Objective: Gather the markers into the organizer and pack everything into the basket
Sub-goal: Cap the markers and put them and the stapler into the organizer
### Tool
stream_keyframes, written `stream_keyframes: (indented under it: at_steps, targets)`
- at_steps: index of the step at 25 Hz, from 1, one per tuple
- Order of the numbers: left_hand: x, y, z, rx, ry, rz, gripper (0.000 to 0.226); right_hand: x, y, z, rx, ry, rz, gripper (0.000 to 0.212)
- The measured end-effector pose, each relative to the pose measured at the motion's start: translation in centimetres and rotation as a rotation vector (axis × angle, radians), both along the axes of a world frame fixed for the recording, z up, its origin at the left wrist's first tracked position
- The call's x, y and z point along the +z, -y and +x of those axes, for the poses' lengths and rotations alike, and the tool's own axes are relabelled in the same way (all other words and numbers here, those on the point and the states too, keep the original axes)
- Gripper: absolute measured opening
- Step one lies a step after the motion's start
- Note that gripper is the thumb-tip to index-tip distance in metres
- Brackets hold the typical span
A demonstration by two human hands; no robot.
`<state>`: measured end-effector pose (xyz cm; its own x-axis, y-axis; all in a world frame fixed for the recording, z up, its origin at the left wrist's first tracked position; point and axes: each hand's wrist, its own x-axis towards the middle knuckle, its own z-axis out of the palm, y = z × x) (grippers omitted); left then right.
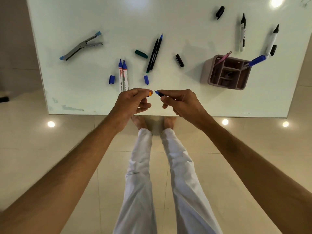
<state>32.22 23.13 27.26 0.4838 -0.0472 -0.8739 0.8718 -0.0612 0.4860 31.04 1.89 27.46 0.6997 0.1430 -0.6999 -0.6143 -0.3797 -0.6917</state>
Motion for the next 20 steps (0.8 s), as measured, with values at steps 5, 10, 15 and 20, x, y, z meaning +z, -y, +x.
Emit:
stream_keyframes:
  at_steps: [5,10,15,20]
  targets:
    - [0.2,0.1,-0.5,-0.074,0.025,0.010,0.028,0.5,-0.1,-0.1,0.036,0.015,0.002,0.027]
    - [-0.1,0.1,-0.5,-0.030,0.043,0.029,0.031,0.5,0.4,0.7,0.050,0.028,0.001,0.023]
    - [0.0,0.5,-0.1,-0.094,0.059,0.033,0.024,0.7,1.2,1.4,0.085,0.014,-0.012,0.018]
    - [0.2,1.5,0.4,-0.013,0.078,0.028,0.027,1.1,1.8,2.0,0.098,0.059,-0.054,0.018]
